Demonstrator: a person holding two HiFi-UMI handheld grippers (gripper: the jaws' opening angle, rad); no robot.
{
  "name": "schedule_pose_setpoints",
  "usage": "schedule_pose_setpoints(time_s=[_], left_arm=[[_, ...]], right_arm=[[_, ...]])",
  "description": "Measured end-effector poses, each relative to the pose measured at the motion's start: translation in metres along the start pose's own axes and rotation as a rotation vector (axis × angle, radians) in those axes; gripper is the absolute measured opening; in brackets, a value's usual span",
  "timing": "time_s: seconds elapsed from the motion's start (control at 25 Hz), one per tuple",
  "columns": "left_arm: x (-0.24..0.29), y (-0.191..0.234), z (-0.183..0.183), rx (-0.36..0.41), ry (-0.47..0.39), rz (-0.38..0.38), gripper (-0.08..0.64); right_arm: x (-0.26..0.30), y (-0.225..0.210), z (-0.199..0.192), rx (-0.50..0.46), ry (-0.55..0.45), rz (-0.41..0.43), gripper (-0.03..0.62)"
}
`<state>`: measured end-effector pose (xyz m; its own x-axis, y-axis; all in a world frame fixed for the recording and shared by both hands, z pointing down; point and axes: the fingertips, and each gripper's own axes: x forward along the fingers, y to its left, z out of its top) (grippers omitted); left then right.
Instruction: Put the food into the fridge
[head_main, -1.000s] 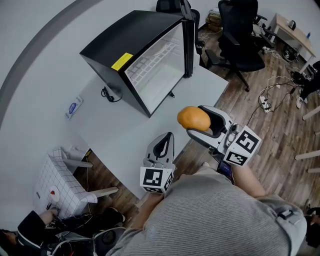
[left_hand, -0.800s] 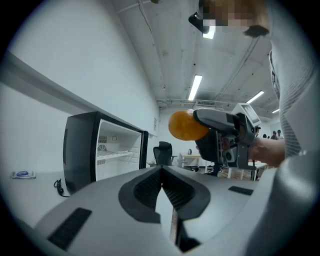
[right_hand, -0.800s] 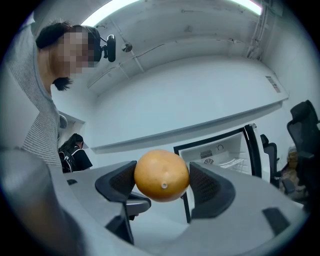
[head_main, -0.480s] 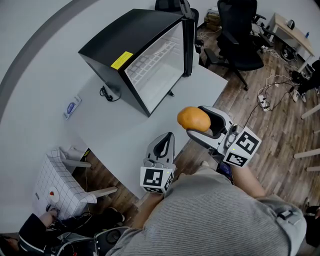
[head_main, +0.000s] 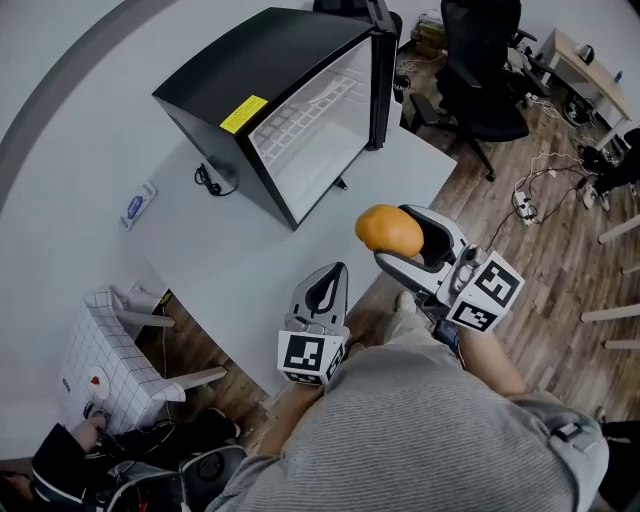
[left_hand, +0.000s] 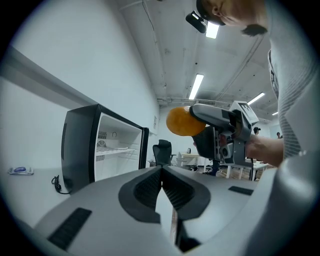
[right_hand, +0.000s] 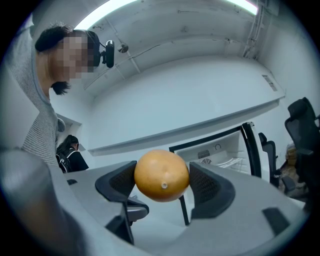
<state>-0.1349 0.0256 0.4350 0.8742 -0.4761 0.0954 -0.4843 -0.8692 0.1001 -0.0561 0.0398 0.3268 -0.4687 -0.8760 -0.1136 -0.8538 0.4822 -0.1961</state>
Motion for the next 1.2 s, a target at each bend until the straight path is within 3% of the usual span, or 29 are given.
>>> schedule_pose_setpoints(time_s=[0.24,0.72,1.08,1.2], left_arm=[[0.038,0.006,0.009,0.014,0.001,0.049,0.011],[0.159,0.013,0.033,-0.002,-0.002,0.228,0.011],[0.201,0.019,0.042,-0.007,-0.001,0.4,0.011],[0.216,0.016,0.04,-0.01,0.014,0.426,0.011]], right_arm=[[0.015,-0.045,0.008,0.007,0.0,0.052,0.337],[0.049,-0.161,0.034,0.047,0.047,0.259,0.337],[0.064,-0.205,0.04,0.073,0.082,0.418,0.337],[0.068,-0.219,0.042,0.076,0.089,0.455,0.337]])
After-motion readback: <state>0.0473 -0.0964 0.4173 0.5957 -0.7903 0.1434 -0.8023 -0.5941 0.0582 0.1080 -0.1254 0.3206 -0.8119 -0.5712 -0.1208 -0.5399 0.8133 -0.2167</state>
